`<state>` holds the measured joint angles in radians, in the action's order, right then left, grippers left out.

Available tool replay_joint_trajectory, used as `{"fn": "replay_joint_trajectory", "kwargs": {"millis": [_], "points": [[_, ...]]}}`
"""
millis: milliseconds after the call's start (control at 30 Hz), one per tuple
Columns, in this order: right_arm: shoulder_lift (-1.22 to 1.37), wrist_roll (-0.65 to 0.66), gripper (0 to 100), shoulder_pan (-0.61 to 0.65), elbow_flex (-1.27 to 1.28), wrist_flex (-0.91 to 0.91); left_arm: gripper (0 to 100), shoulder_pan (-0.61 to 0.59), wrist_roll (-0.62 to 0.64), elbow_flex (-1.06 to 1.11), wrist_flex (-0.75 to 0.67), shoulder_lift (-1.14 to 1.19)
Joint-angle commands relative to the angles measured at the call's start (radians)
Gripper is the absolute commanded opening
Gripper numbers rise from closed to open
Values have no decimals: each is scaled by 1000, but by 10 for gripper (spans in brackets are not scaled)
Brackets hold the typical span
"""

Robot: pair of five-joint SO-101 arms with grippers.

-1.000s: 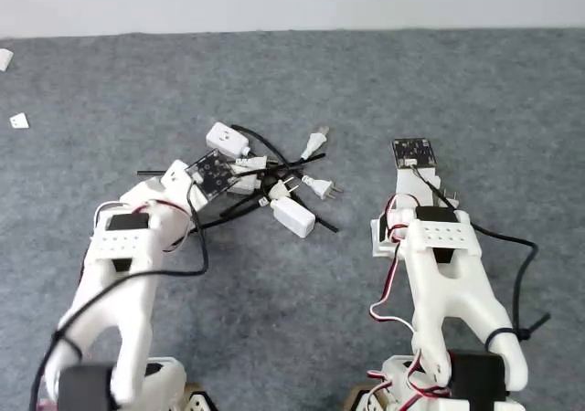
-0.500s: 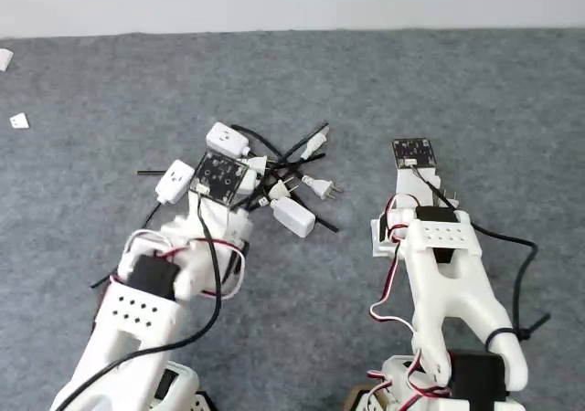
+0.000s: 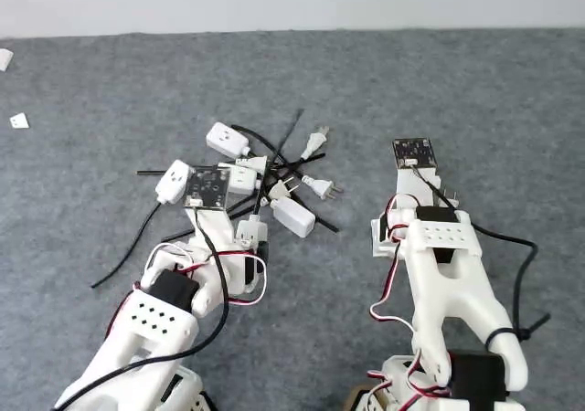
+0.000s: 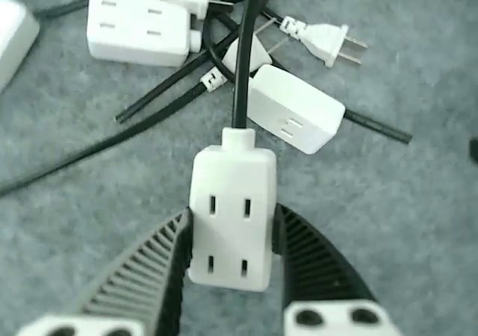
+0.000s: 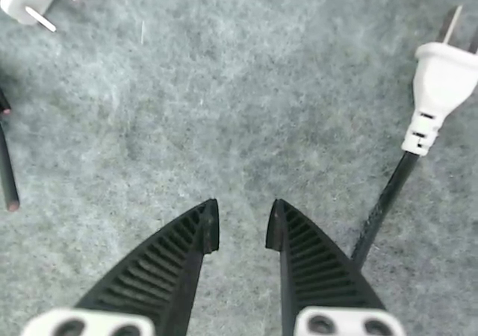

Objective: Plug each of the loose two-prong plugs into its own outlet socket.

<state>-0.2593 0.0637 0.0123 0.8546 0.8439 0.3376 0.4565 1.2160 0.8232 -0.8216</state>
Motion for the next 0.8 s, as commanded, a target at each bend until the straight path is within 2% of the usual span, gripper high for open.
{"fn": "replay_joint_trajectory", "kwargs": {"millis": [0, 267, 367, 533, 700, 767], "points": [[-5, 15, 114, 2, -6, -19, 15, 8, 60, -18, -35, 0], [-4, 12, 114, 2, -5, -19, 15, 0, 69, -28, -35, 2], [-4, 11, 114, 4, -5, -21, 15, -25, 69, -105, 28, 21], [-4, 9, 114, 2, -3, -21, 15, -110, 68, -344, 176, 229], [-4, 11, 114, 2, -3, -21, 14, -130, 74, -430, 176, 387], [-4, 11, 114, 2, -3, -21, 14, -127, 120, -417, 157, 408]]}}
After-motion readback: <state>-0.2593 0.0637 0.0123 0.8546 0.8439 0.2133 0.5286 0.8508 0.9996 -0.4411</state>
